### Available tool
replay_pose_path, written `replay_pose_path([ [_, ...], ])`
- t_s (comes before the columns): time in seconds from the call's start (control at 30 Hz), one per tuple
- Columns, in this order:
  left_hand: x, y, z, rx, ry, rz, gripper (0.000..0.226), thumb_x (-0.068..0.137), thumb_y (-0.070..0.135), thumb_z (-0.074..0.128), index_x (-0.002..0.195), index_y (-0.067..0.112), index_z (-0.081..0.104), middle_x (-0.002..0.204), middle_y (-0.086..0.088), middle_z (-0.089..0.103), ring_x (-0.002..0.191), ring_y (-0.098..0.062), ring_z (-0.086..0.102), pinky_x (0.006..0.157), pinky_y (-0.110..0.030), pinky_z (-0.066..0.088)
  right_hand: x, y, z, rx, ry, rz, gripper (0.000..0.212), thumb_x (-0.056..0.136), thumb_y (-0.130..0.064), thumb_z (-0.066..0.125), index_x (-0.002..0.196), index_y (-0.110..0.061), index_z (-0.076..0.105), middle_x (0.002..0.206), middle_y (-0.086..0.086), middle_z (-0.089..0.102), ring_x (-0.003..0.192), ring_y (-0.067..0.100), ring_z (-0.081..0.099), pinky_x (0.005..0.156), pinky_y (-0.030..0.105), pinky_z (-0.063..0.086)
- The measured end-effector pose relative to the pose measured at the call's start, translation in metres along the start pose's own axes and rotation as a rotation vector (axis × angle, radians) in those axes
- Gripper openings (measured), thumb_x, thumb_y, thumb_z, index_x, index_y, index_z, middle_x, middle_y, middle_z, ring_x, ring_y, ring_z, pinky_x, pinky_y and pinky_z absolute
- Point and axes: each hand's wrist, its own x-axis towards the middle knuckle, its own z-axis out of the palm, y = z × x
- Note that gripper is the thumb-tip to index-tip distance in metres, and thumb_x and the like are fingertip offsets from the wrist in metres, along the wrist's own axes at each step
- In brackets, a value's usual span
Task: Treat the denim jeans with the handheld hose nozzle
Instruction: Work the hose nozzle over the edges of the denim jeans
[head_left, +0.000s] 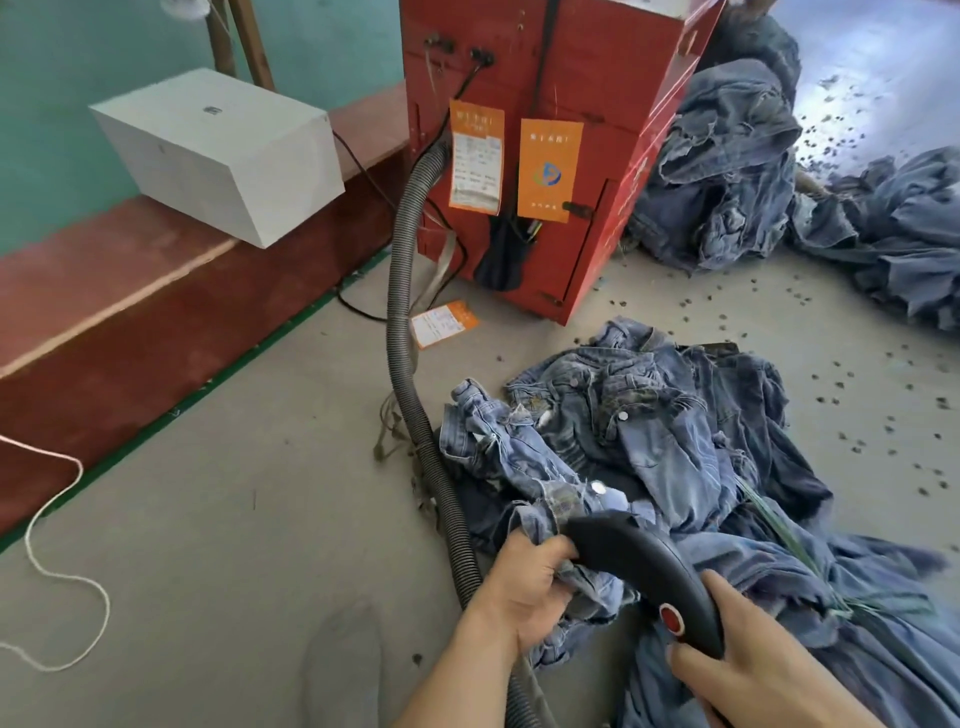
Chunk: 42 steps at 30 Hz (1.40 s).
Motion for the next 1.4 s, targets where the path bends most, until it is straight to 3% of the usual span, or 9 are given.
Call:
replay_pose_path([
  [0.17,-0.013,-0.006,-0.005,-0.101,-0.104,-0.037,0.048,0.080,-0.017,0.057,0.126,-0.010,0.066,0.132,-0.033,0.063,0.120,-0.047,0.064,0.099,-0.058,0.054,0.012,-0.014,-0.015,0.174,0.167,0.030,0.020,0.095,-0.022,0.067,0.097,-0.015,0.049,0.058,0.012,0.063,0.041,0.021,0.055,0.046,0.032,0.044],
  [0.4,-0.014,-0.001,0.002,-0.121,-0.186,-0.084,0.044,0.079,-0.016,0.058,0.121,-0.010,0.069,0.121,-0.030,0.069,0.114,-0.044,0.068,0.096,-0.053,0.057,-0.016,-0.006,-0.008,0.000,0.064,0.046,0.022,0.085,-0.029,0.072,0.096,-0.025,0.054,0.070,0.003,0.068,0.055,0.013,0.064,0.054,0.025,0.046],
  [0.53,-0.018,-0.009,0.006,-0.159,-0.177,-0.104,0.046,0.080,-0.013,0.059,0.124,-0.004,0.071,0.130,-0.030,0.066,0.117,-0.044,0.067,0.091,-0.054,0.058,0.002,-0.013,-0.010,0.000,0.187,0.032,0.023,0.093,-0.026,0.069,0.096,-0.025,0.046,0.067,0.007,0.066,0.049,0.020,0.063,0.047,0.031,0.046],
  [0.73,-0.010,0.000,0.005,-0.233,-0.164,-0.091,0.045,0.082,-0.013,0.053,0.124,-0.009,0.068,0.126,-0.031,0.066,0.115,-0.043,0.068,0.092,-0.050,0.058,-0.028,0.006,-0.001,-0.030,0.094,0.089,0.026,0.087,-0.036,0.072,0.095,-0.028,0.049,0.067,-0.005,0.068,0.053,0.008,0.064,0.049,0.015,0.044],
  [0.9,-0.012,-0.010,0.000,-0.207,-0.169,-0.132,0.049,0.079,-0.014,0.055,0.127,-0.011,0.066,0.137,-0.034,0.059,0.123,-0.048,0.062,0.099,-0.057,0.055,-0.002,-0.009,-0.006,-0.055,0.164,-0.007,0.025,0.096,-0.028,0.066,0.095,-0.028,0.041,0.069,0.005,0.065,0.045,0.016,0.059,0.042,0.027,0.044],
  [1.0,-0.010,-0.004,-0.001,-0.168,-0.164,-0.126,0.050,0.079,-0.012,0.056,0.128,-0.007,0.067,0.140,-0.032,0.058,0.129,-0.047,0.058,0.105,-0.056,0.052,-0.013,0.001,-0.013,-0.005,0.220,0.006,0.027,0.092,-0.031,0.069,0.095,-0.037,0.043,0.063,0.003,0.066,0.044,0.015,0.063,0.040,0.023,0.044],
  [1.1,-0.007,-0.001,-0.002,-0.152,-0.186,-0.123,0.046,0.078,-0.013,0.055,0.120,-0.007,0.072,0.130,-0.032,0.064,0.121,-0.047,0.063,0.103,-0.056,0.053,-0.030,0.007,-0.006,-0.107,0.126,0.008,0.036,0.088,-0.038,0.071,0.093,-0.053,0.039,0.078,-0.026,0.067,0.059,0.004,0.066,0.051,0.016,0.048],
  [1.23,-0.012,-0.010,-0.002,-0.067,-0.193,-0.162,0.044,0.076,-0.013,0.057,0.116,-0.007,0.074,0.122,-0.029,0.069,0.127,-0.048,0.058,0.107,-0.057,0.050,-0.009,-0.009,0.000,-0.104,0.116,-0.055,0.027,0.093,-0.031,0.067,0.095,-0.036,0.041,0.069,0.000,0.066,0.048,0.013,0.061,0.043,0.022,0.045],
  [1.4,-0.013,0.000,-0.005,-0.182,-0.175,-0.157,0.051,0.078,-0.013,0.052,0.127,-0.010,0.066,0.136,-0.032,0.061,0.122,-0.045,0.064,0.095,-0.051,0.058,-0.020,0.005,-0.006,-0.063,0.169,0.010,0.026,0.092,-0.032,0.071,0.095,-0.032,0.045,0.065,-0.004,0.066,0.046,0.009,0.061,0.041,0.017,0.040],
])
